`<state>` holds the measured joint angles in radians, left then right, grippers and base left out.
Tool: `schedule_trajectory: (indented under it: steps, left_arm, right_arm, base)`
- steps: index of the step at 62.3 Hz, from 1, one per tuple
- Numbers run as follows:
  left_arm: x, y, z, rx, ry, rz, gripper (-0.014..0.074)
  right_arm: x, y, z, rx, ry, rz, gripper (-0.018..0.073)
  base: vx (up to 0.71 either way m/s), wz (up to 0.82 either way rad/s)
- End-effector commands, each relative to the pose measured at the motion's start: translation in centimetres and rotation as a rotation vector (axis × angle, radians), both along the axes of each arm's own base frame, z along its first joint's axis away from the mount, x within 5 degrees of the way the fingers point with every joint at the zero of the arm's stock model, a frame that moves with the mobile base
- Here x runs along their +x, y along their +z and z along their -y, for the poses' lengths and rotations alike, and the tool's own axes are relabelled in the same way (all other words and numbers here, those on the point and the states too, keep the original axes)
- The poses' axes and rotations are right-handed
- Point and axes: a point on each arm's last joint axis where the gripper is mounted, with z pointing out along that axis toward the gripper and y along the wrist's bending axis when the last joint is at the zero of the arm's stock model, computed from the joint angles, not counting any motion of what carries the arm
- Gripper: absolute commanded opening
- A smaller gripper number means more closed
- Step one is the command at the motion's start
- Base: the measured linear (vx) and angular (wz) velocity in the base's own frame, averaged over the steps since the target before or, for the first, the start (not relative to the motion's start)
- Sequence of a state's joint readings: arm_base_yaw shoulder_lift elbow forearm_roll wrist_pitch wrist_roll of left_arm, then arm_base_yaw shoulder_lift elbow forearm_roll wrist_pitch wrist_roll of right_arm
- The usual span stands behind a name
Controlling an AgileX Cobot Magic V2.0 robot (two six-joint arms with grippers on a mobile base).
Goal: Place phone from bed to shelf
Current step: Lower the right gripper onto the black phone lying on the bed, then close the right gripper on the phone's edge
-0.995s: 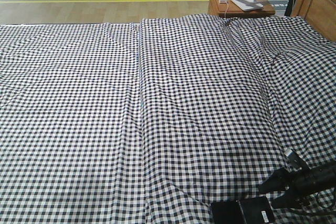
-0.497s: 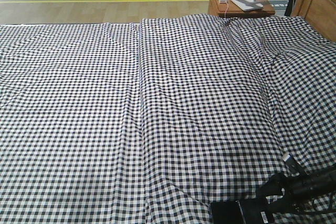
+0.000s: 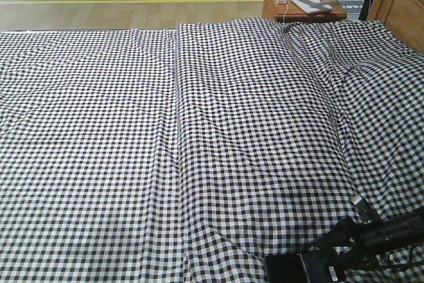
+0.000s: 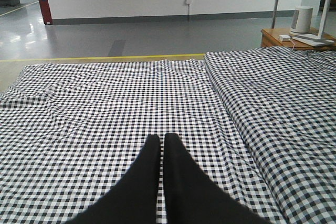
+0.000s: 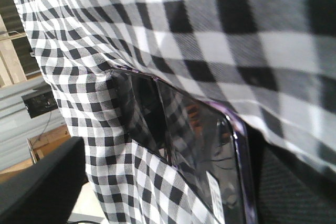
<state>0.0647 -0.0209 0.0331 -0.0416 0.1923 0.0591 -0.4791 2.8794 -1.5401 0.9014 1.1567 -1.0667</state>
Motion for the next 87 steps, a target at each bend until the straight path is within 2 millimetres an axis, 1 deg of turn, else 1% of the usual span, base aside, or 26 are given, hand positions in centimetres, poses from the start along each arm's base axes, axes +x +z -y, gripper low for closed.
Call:
schedule_trajectory:
  steps: [1,11,19,23,30,38,46,47,55,66,71,82,87]
  left_arm:
    - [0.0,0.5,0.0,-0.005,0.003,0.075,0.0001]
    - [0.0,0.5,0.0,-0.005,0.003,0.075,0.0001]
    - [0.0,0.5,0.0,-0.005,0.003,0.075,0.0001]
    - [0.0,0.5,0.0,-0.005,0.003,0.075,0.0001]
    - [0.0,0.5,0.0,-0.005,0.003,0.075,0.0001]
    - [0.0,0.5,0.0,-0.005,0.003,0.075,0.0001]
    - [0.0,0.5,0.0,-0.005,0.003,0.075,0.0001]
    - [0.0,0.5,0.0,-0.005,0.003,0.075,0.0001]
    - [0.0,0.5,0.0,-0.005,0.003,0.075,0.0001]
    - [0.0,0.5,0.0,-0.005,0.003,0.075,0.0001]
    - [0.0,0.5,0.0,-0.005,0.003,0.075,0.0001]
    - [0.0,0.5,0.0,-0.005,0.003,0.075,0.0001]
    - [0.0,0.5,0.0,-0.005,0.003,0.075,0.0001]
  right_arm:
    - [1.3,2.9,-1.0,0.108,0.037,0.031,0.0594]
    - [1.6,2.9,-2.5,0.106,0.08,0.015,0.0594]
    - [1.6,2.8,-3.0,0.101,0.108,0.011,0.0587]
    - [1.6,2.8,-3.0,0.097,0.119,0.008,0.0571]
    - [1.4,2.8,-3.0,0.09,0.131,-0.006,0.0512]
    - [1.2,2.7,-2.9,0.082,0.15,-0.014,0.0385]
    - [1.2,2.7,-2.9,0.08,0.155,-0.015,0.0198]
    - [1.2,2.7,-2.9,0.08,0.155,-0.015,0.0188]
    - [1.2,2.7,-2.9,0.08,0.155,-0.015,-0.0011]
    - [1.2,2.8,-2.8,0.078,0.154,-0.013,-0.0012]
    - [1.5,3.3,-2.8,0.072,0.155,-0.002,-0.0009]
    - [2.5,5.4,-2.4,0.048,0.143,0.026,-0.0003]
    - [2.5,7.1,-2.5,0.049,0.141,0.053,-0.0003]
  base:
    - [0.0,0.0]
    - [0.0,0.0]
    - [0.0,0.0]
    - [0.0,0.0]
    - [0.0,0.0]
    - [0.0,0.0]
    - [0.0,0.0]
    - [0.0,0.0]
    - [0.0,0.0]
    - [0.0,0.0]
    - [0.0,0.0]
    - [0.0,0.0]
    - [0.0,0.0]
